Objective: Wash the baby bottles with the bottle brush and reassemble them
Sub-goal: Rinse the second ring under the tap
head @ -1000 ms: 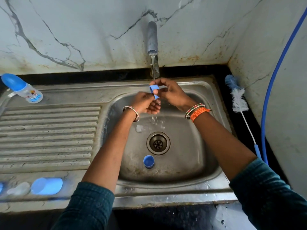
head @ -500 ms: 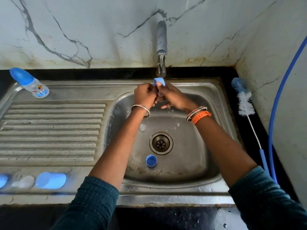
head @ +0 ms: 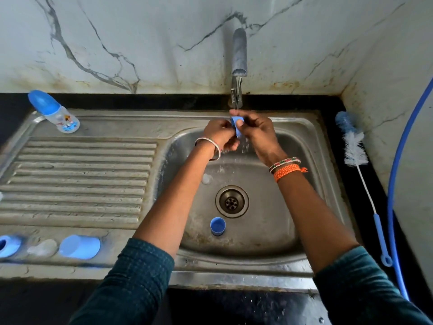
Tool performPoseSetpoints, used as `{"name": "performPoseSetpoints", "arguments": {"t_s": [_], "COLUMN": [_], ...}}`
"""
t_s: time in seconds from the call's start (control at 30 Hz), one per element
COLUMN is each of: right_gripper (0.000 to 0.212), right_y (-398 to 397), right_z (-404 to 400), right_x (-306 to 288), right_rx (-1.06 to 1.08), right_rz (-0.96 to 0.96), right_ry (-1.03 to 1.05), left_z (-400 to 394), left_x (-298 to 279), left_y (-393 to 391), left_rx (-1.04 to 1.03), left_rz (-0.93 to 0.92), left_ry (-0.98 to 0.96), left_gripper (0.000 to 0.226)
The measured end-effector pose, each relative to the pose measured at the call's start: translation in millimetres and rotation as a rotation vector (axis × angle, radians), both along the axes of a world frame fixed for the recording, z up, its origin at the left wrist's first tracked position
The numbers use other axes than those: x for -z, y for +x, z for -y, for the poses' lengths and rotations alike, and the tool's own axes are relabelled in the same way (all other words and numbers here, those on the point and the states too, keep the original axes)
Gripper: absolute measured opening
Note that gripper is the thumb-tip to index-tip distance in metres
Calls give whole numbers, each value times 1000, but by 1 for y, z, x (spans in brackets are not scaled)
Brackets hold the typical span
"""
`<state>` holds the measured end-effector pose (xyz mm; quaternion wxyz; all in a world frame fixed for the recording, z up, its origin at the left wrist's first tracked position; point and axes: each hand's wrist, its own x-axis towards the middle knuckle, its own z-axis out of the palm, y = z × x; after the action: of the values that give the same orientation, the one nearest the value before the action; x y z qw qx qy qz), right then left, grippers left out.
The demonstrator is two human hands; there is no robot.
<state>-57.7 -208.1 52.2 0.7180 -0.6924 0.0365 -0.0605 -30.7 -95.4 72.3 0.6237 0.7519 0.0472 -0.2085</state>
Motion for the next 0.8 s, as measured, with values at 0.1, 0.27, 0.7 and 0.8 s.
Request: {"name": "performPoseSetpoints", "arguments": {"t_s": [0.1,0.27,0.7,0.8], "right_gripper": [21,59,42,67], "right_y": [2,3,5,5], "right_z": [2,0,0,-2], "right_x": [-7,-14,-4,-10], "right_rx": [20,44,-96,-111], "right_rz": [-58,-275,-284,-357], "right_ry": [-92,-253,92,-108], "left_z": [-3,1,-7,-4], "left_x": [13,9,14,8], "left_y": [1,4,5,2], "left_rx": [-64,-35,-106,-36], "left_rz": [327,645,454,548], "left_ry": [216,281,296,271], "left_gripper": [28,2,31,14]}}
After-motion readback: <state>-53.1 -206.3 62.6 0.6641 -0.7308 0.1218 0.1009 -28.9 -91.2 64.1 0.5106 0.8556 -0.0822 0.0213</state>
